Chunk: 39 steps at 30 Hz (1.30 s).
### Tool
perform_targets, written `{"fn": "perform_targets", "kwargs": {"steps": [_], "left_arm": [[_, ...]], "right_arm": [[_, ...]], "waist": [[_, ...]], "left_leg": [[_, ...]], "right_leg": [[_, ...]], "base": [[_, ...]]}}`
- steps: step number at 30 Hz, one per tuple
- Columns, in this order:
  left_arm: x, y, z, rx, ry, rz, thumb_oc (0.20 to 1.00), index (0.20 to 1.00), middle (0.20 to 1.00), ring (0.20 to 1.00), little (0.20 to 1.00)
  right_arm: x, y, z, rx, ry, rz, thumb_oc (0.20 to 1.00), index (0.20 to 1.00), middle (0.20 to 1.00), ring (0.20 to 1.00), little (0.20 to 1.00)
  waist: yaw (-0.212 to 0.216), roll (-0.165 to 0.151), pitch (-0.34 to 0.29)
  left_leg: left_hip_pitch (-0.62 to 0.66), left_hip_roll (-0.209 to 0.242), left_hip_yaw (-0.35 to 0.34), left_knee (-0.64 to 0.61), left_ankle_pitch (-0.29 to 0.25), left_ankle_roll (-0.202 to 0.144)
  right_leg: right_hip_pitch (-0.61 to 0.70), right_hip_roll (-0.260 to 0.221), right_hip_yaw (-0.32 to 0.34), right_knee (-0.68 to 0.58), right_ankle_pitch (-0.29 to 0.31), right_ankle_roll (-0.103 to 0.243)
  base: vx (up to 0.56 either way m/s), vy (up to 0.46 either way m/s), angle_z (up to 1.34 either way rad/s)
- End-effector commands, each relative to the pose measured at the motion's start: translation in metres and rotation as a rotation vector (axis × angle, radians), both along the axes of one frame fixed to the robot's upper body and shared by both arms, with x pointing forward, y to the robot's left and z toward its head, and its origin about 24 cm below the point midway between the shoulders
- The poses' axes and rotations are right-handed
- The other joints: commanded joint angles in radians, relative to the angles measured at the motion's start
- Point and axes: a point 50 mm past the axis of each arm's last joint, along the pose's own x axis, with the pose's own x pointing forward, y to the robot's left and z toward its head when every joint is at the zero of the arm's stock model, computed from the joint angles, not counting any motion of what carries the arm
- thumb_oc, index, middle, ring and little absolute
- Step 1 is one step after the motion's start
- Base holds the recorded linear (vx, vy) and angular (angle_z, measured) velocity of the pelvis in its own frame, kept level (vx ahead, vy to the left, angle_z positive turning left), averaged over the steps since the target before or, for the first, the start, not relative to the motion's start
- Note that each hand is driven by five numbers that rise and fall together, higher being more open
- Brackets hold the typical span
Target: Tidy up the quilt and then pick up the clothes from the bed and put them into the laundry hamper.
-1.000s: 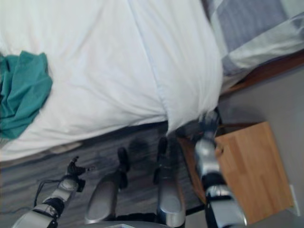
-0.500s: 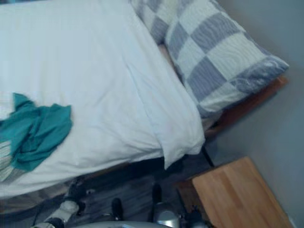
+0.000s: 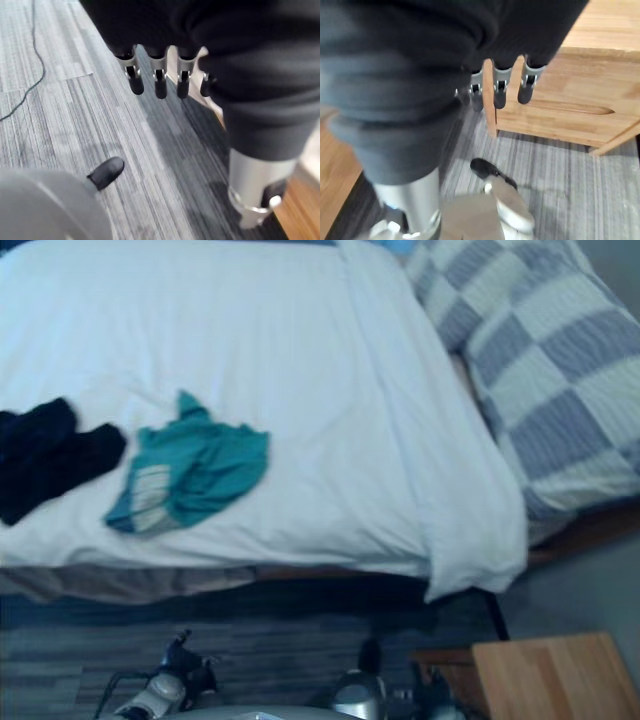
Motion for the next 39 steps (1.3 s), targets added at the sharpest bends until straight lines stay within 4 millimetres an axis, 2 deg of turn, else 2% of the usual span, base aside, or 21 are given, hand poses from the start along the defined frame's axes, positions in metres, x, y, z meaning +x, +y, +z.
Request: {"fn": "perform_targets", "kwargs": {"steps": [1,4,6,8,10,11,12,13,14,15,17,18,19,20,22,24,26,29,33,36,39], "left_arm": [[-0.013,0.017,0.0,0.037,0.031,0.016,1.0,1.0,1.0,1.0,1.0],[-0.024,0.019,-0.004,0.05,0.091,-0.021,1.0,1.0,1.0,1.0,1.0],[-0.029,0.016,-0.006,0.056,0.119,-0.053,1.0,1.0,1.0,1.0,1.0],[-0.028,0.006,-0.008,0.023,0.111,-0.044,1.0,1.0,1.0,1.0,1.0],[-0.027,-0.002,-0.009,0.008,0.099,-0.05,1.0,1.0,1.0,1.0,1.0],[-0.027,-0.009,-0.011,-0.017,0.09,-0.046,1.0,1.0,1.0,1.0,1.0],[-0.01,-0.019,-0.006,-0.044,0.022,-0.054,1.0,1.0,1.0,1.0,1.0],[-0.003,-0.02,-0.004,-0.052,-0.008,-0.055,1.0,1.0,1.0,1.0,1.0],[0.002,-0.024,-0.002,-0.062,-0.033,-0.078,1.0,1.0,1.0,1.0,1.0],[0.002,-0.024,-0.002,-0.062,-0.034,-0.078,1.0,1.0,1.0,1.0,1.0],[0.001,-0.03,-0.002,-0.062,-0.035,-0.104,1.0,1.0,1.0,1.0,1.0],[0.003,-0.031,-0.002,-0.061,-0.046,-0.109,1.0,1.0,1.0,1.0,1.0],[0.01,-0.033,0.002,-0.055,-0.077,-0.122,1.0,1.0,1.0,1.0,1.0],[0.013,-0.032,0.003,-0.051,-0.089,-0.139,1.0,1.0,1.0,1.0,1.0],[0.014,-0.037,0.002,-0.068,-0.077,-0.159,1.0,1.0,1.0,1.0,1.0],[0.018,-0.029,0.005,-0.047,-0.081,-0.164,1.0,1.0,1.0,1.0,1.0],[0.022,-0.019,0.007,-0.017,-0.075,-0.17,1.0,1.0,1.0,1.0,1.0],[0.018,-0.006,0.007,0.011,-0.057,-0.15,1.0,1.0,1.0,1.0,1.0],[0.001,-0.002,0.001,0.018,0.009,-0.124,1.0,1.0,1.0,1.0,1.0],[-0.012,-0.003,-0.005,0.011,0.044,-0.069,1.0,1.0,1.0,1.0,1.0],[-0.045,-0.007,-0.015,-0.034,0.12,0.131,1.0,1.0,1.0,1.0,1.0]], "right_arm": [[0.044,0.021,0.008,0.074,-0.12,0.065,1.0,1.0,1.0,1.0,1.0],[0.042,0.034,0.007,0.099,-0.127,0.109,1.0,1.0,1.0,1.0,1.0],[0.046,0.039,0.008,0.102,-0.14,0.136,1.0,1.0,1.0,1.0,1.0],[0.051,0.041,0.009,0.105,-0.154,0.167,1.0,1.0,1.0,1.0,1.0],[0.051,0.04,0.009,0.093,-0.14,0.192,1.0,1.0,1.0,1.0,1.0],[0.055,0.039,0.01,0.067,-0.139,0.234,1.0,1.0,1.0,1.0,1.0],[0.071,0.033,0.016,-0.002,-0.163,0.311,1.0,1.0,1.0,1.0,1.0],[0.073,0.03,0.017,-0.012,-0.168,0.312,1.0,1.0,1.0,1.0,1.0],[0.08,0.027,0.021,-0.036,-0.181,0.347,1.0,1.0,1.0,1.0,1.0],[0.08,0.027,0.021,-0.036,-0.182,0.347,1.0,1.0,1.0,1.0,1.0],[0.088,0.031,0.025,-0.041,-0.207,0.4,1.0,1.0,1.0,1.0,1.0],[0.092,0.034,0.027,-0.041,-0.222,0.421,1.0,1.0,1.0,1.0,1.0],[0.099,0.035,0.031,-0.057,-0.243,0.474,1.0,1.0,1.0,1.0,1.0],[0.103,0.035,0.034,-0.068,-0.256,0.505,1.0,1.0,1.0,1.0,1.0],[0.105,0.04,0.034,-0.052,-0.249,0.551,1.0,1.0,1.0,1.0,1.0],[0.107,0.047,0.033,-0.047,-0.243,0.556,1.0,1.0,1.0,1.0,1.0],[0.112,0.067,0.034,-0.003,-0.256,0.588,1.0,1.0,1.0,1.0,1.0],[0.119,0.093,0.04,0.041,-0.305,0.701,1.0,1.0,1.0,1.0,1.0],[0.102,0.101,0.032,0.072,-0.26,0.734,1.0,1.0,1.0,1.0,1.0],[0.094,0.096,0.026,0.068,-0.225,0.685,1.0,1.0,1.0,1.0,1.0],[0.071,0.061,0.013,0.019,-0.124,0.467,1.0,1.0,1.0,1.0,1.0]], "waist": [[-0.007,0.073,0.028],[-0.03,0.081,0.038],[-0.039,0.079,0.053],[-0.028,0.075,0.055],[-0.032,0.083,0.071],[-0.02,0.086,0.083],[0.011,0.073,0.116],[0.015,0.068,0.117],[0.017,0.086,0.105],[0.016,0.084,0.103],[0.013,0.093,0.079],[0.012,0.095,0.069],[0.011,0.106,0.053],[0.02,0.114,0.051],[0.003,0.127,0.024],[0.009,0.094,0.028],[0.032,0.075,0.048],[0.057,0.091,0.063],[0.06,0.085,0.057],[0.071,0.083,0.043],[0.075,0.094,-0.001]], "left_leg": [[0.06,0.062,0.016,-0.094,-0.051,0.023],[0.069,-0.007,0.017,-0.102,-0.054,0.056],[0.08,-0.072,0.029,-0.071,-0.095,0.08],[0.05,-0.127,0.03,0.06,-0.158,0.095],[0.017,-0.149,0.026,0.155,-0.176,0.077],[-0.042,-0.16,0.031,0.282,-0.151,0.049],[-0.176,-0.179,-0.011,0.51,-0.035,-0.058],[-0.196,-0.165,-0.02,0.531,-0.034,-0.07],[-0.157,-0.083,-0.015,0.461,-0.079,-0.036],[-0.157,-0.087,-0.015,0.456,-0.074,-0.034],[-0.083,0.004,-0.014,0.268,-0.124,0.008],[-0.052,0.044,-0.031,0.165,-0.1,0.017],[-0.013,0.148,-0.085,0.039,-0.029,0.007],[-0.005,0.174,-0.137,0.027,0.008,-0.002],[0.039,0.138,-0.197,0.003,-0.092,-0.029],[0.043,0.074,-0.179,0.033,-0.145,-0.008],[0.05,0.05,-0.123,0.04,-0.169,0.014],[0.054,0.022,-0.063,0.003,-0.15,0.037],[0.044,-0.063,-0.094,-0.051,-0.098,0.067],[0.042,-0.078,-0.099,-0.06,-0.089,0.075],[0.067,-0.077,-0.075,-0.091,-0.081,0.073]], "right_leg": [[-0.064,0.046,0.066,0.217,-0.284,0.123],[-0.107,0.28,0.08,0.208,-0.393,0.088],[-0.126,0.364,0.058,0.179,-0.423,0.052],[-0.059,0.36,0.03,0.086,-0.448,-0.009],[-0.056,0.358,0.068,0.072,-0.444,-0.02],[-0.017,0.344,0.063,0.024,-0.441,-0.023],[0.01,0.325,0.083,-0.011,-0.428,-0.052],[0.016,0.313,0.08,-0.031,-0.421,-0.043],[0.024,0.298,0.073,-0.057,-0.409,-0.016],[0.021,0.295,0.072,-0.057,-0.408,-0.015],[0.009,0.257,0.099,-0.053,-0.395,0.026],[-0.001,0.235,0.108,-0.047,-0.393,0.041],[-0.016,0.186,0.134,-0.044,-0.39,0.071],[-0.01,0.169,0.152,-0.056,-0.377,0.092],[-0.018,0.108,0.155,-0.037,-0.339,0.137],[-0.053,0.06,0.169,0.0,-0.277,0.154],[-0.092,0.023,0.093,0.026,-0.229,0.151],[-0.1,0.064,-0.035,0.07,-0.292,0.113],[-0.049,0.292,0.109,0.089,-0.415,0.055],[-0.018,0.293,0.11,0.04,-0.42,0.04],[0.03,0.283,0.111,-0.045,-0.381,0.055]], "base": [[0.0,0.458,-0.24],[0.03,0.41,-0.05],[0.1,0.309,0.12],[0.17,0.24,0.02],[0.08,0.175,0.14],[-0.03,0.219,0.19],[-0.03,0.272,0.02],[0.01,0.407,-0.24],[0.06,0.258,-0.33],[0.1,0.354,-0.43],[0.06,0.399,-0.21],[0.05,0.721,-0.39],[0.05,0.799,-0.44],[0.07,0.853,-0.61],[0.13,0.812,-0.52],[0.02,0.545,-0.46],[-0.14,0.378,0.05],[-0.18,0.38,-0.24],[-0.06,0.218,-0.4],[0.02,0.024,0.28],[0.11,-0.008,0.11]]}}
